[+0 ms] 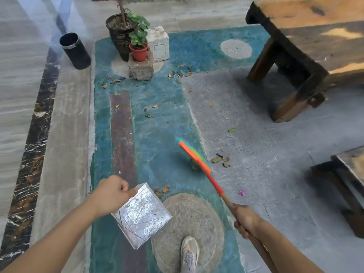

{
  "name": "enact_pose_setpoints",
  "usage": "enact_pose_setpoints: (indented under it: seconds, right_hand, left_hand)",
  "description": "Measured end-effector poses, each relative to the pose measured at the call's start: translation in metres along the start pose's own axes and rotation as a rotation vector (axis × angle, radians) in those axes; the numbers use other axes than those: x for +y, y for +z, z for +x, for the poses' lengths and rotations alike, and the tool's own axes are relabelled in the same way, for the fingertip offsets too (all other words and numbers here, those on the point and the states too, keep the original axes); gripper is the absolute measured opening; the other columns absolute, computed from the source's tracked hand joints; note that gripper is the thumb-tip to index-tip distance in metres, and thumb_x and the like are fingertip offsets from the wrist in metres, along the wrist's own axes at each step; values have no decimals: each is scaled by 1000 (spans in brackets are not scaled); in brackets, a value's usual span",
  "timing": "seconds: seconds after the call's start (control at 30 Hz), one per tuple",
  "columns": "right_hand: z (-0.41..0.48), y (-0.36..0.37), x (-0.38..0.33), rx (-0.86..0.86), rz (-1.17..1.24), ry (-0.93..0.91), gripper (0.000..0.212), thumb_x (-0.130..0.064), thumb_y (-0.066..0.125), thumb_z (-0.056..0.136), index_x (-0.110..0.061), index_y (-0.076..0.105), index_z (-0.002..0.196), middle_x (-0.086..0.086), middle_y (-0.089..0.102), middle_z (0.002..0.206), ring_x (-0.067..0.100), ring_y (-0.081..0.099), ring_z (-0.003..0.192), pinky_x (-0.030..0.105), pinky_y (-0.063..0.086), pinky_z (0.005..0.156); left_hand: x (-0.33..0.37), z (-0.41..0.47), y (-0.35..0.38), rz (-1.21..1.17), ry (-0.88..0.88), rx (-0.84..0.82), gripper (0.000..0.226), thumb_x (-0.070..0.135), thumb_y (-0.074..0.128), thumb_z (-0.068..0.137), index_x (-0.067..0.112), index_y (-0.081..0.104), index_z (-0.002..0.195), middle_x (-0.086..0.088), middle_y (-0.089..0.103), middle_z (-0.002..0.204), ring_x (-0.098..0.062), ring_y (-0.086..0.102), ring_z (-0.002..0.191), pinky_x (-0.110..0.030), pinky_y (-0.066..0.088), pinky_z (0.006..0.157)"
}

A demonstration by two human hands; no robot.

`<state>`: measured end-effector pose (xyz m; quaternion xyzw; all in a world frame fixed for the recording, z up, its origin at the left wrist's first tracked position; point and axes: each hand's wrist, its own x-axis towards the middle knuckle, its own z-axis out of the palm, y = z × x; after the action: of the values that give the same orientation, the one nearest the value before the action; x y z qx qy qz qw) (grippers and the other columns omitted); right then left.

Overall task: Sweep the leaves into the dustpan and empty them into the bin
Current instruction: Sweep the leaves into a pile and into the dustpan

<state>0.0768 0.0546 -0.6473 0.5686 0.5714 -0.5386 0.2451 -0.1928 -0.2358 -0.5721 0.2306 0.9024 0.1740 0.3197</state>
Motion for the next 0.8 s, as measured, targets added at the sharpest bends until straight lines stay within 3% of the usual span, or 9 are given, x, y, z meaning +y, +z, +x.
enact_pose_setpoints:
  seconds: [0.1, 0.23, 0.33, 0.43, 0.53, 0.6, 0.67, 0.7, 0.8]
  right_hand:
    - [8, -37, -8, 99, -11, -15, 41, -47, 40, 99, -19, 60, 122, 6, 40, 41, 17, 32, 26, 17, 29, 36]
    - [46, -99, -23, 172, -2, 21, 43, -46, 40, 101, -11, 58, 117, 5, 37, 30, 21, 37, 22, 18, 32, 32]
    - [85, -131, -40, 238, -36, 55, 27, -19, 37, 99, -4, 56, 110, 11, 51, 42, 22, 46, 22, 25, 42, 32]
    - [120, -142, -54, 265, -15, 101, 20, -13, 35, 96, -11, 52, 106, 14, 54, 46, 21, 44, 24, 21, 39, 34]
    - [131, -135, -67, 272, -8, 136, 35, -12, 33, 94, -9, 52, 123, 16, 57, 60, 22, 50, 32, 24, 43, 38]
    - [131, -121, -70, 310, 61, 138, 39, -12, 34, 95, -7, 47, 131, 18, 67, 87, 28, 68, 62, 32, 56, 54]
    - [124, -101, -69, 252, -10, 134, 17, -14, 42, 94, -14, 51, 109, 18, 63, 123, 31, 64, 109, 38, 53, 90]
    - [116, -93, -69, 220, -39, 153, 12, -15, 44, 94, -17, 51, 103, 18, 60, 130, 30, 60, 118, 39, 48, 96]
    - [101, -68, -70, 184, -91, 169, 48, -7, 35, 97, -8, 37, 145, 16, 49, 142, 31, 54, 125, 38, 45, 99]
  left_hand:
    - [32, 32, -8, 43, -4, 20, 61, 44, 71, 82, 16, 32, 44, 7, 27, 41, -11, 35, 46, -24, 32, 49]
    - [90, 89, -7, 105, 66, 33, 60, 44, 70, 82, 15, 32, 47, 6, 25, 44, -11, 25, 41, -25, 28, 48]
    - [124, 125, -5, 107, 117, 41, 59, 41, 71, 83, 15, 31, 49, 5, 25, 45, -12, 24, 43, -25, 29, 49]
    - [145, 152, 0, 132, 162, 30, 61, 36, 73, 83, 14, 28, 49, 3, 21, 48, -18, 22, 50, -29, 27, 49]
    - [166, 177, 2, 158, 219, 33, 60, 38, 72, 83, 14, 29, 49, 4, 21, 47, -21, 23, 52, -29, 28, 49]
    - [177, 193, 1, 224, 263, 27, 58, 39, 71, 84, 15, 29, 51, 3, 21, 48, -22, 23, 54, -29, 30, 50]
    - [185, 204, -4, 263, 292, 6, 59, 41, 70, 84, 15, 28, 52, 3, 20, 48, -21, 22, 54, -29, 30, 51]
    - [187, 209, -7, 269, 308, -7, 59, 41, 70, 84, 14, 28, 53, 2, 21, 49, -20, 21, 53, -29, 29, 51]
    - [188, 219, -20, 282, 328, -59, 59, 41, 71, 84, 15, 28, 53, 2, 21, 49, -17, 20, 50, -30, 28, 52]
